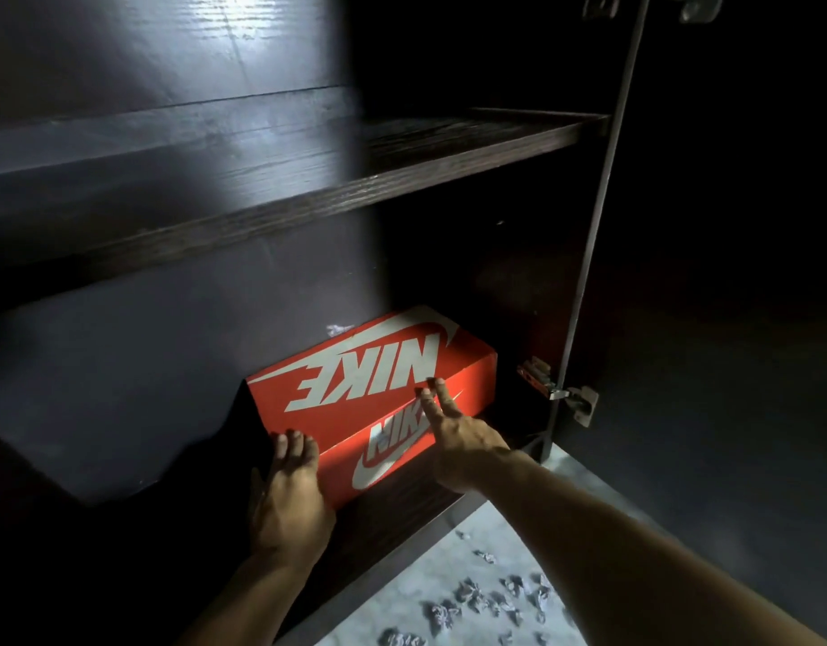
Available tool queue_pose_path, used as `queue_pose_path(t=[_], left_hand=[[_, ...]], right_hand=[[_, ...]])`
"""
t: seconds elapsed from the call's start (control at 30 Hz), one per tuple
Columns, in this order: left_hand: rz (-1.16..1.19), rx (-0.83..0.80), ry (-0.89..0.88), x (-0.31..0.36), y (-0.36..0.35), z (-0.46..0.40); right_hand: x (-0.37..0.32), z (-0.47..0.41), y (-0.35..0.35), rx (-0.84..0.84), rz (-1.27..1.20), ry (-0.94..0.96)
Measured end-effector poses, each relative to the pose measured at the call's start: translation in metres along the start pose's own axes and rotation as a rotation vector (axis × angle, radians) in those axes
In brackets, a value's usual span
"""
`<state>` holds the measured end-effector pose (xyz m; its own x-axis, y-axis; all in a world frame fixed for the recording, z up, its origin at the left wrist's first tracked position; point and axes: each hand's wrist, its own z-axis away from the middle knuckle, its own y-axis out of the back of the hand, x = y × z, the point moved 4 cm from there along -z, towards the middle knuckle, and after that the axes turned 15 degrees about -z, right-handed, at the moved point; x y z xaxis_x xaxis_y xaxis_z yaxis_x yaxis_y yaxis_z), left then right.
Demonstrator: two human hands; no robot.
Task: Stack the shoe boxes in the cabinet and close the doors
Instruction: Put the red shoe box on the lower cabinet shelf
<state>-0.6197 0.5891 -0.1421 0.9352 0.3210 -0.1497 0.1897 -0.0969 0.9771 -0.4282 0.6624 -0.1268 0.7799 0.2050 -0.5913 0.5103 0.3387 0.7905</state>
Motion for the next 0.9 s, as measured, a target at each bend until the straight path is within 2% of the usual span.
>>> queue_pose_path(t=[0.13,0.23,0.3,0.43,0.7,0.9], left_hand=[[-0.117,-0.178,-0.026,0.012,0.018,0.011],[-0.095,-0.136,-0.109,0.031,0.041,0.023],[-0.022,-0.143,-0.174,0.050,0.060,0.033],[0.169,-0.345,-0.340,0.103,0.118,0.065],[0.119,-0.366,-0.752,0.203,0.252,0.160],[-0.022,-0.268,-1.061,0.274,0.325,0.260]], right_hand=[[-0.003,0.019,0.024,-0.049,0.024,-0.009],[0.000,0.051,0.054,-0.026,0.026,-0.005],[0.006,0.080,0.078,-0.038,0.047,-0.021],[0.021,0.157,0.137,-0.037,0.168,-0.081],[0.061,0.336,0.236,0.113,0.130,-0.281],[0.088,0.503,0.269,0.250,0.138,-0.475]])
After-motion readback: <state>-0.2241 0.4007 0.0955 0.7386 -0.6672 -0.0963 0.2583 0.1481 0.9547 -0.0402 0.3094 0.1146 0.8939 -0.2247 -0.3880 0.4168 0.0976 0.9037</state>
